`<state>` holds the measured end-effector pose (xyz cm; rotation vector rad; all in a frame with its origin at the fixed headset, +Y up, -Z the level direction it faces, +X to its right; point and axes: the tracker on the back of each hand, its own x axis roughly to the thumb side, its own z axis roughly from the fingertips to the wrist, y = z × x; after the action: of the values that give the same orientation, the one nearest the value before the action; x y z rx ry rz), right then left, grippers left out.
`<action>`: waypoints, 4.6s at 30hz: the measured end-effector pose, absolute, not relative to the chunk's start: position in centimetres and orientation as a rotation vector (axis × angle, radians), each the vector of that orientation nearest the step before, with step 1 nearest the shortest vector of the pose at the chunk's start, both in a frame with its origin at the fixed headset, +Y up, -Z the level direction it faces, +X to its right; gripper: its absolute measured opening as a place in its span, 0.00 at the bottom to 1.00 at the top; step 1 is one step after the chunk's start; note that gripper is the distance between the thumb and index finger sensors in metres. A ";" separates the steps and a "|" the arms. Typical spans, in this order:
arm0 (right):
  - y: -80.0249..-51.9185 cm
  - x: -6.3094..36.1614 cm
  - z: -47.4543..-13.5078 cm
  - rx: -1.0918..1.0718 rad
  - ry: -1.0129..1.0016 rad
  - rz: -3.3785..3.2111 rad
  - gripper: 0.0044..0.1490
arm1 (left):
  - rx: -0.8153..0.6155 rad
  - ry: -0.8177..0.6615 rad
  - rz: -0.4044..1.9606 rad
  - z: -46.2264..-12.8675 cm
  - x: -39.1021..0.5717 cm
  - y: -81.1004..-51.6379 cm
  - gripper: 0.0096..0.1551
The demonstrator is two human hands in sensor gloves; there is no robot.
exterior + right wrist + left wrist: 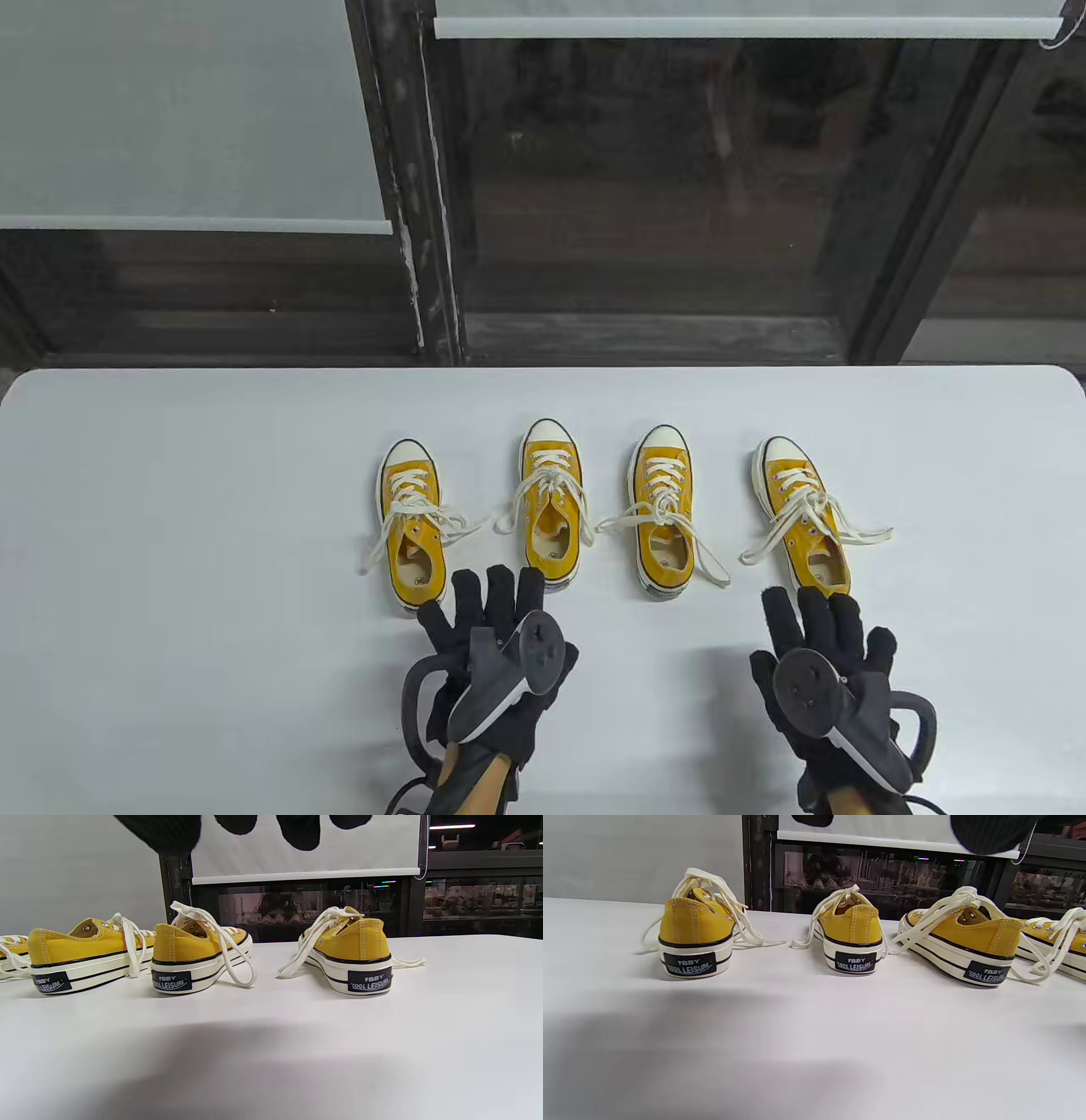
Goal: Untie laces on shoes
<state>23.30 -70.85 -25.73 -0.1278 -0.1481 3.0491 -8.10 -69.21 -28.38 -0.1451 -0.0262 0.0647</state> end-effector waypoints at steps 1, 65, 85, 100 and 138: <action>-70.8 23.3 -25.7 -0.129 -0.146 3.048 0.43 | -0.143 -0.027 0.070 -28.4 -8.1 -69.3 0.54; -73.8 33.4 -43.3 -0.910 0.431 2.903 0.27 | -0.175 -0.114 0.188 -28.2 -7.2 -68.7 0.47; -62.8 28.3 -35.5 -0.528 0.048 2.780 0.27 | -0.185 -0.078 0.317 -28.4 -9.0 -68.8 0.47; -63.6 16.9 -27.5 -0.047 0.294 2.810 0.27 | -0.160 -0.061 0.374 -28.5 -10.8 -68.5 0.41; -68.8 15.1 -27.4 -0.164 0.799 2.747 0.36 | -0.363 -0.098 0.392 -29.4 -9.5 -70.3 0.32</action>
<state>15.11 -68.78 -27.43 -0.1635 0.7989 2.7468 -9.49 -70.32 -29.38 -0.3631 -0.0976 0.3924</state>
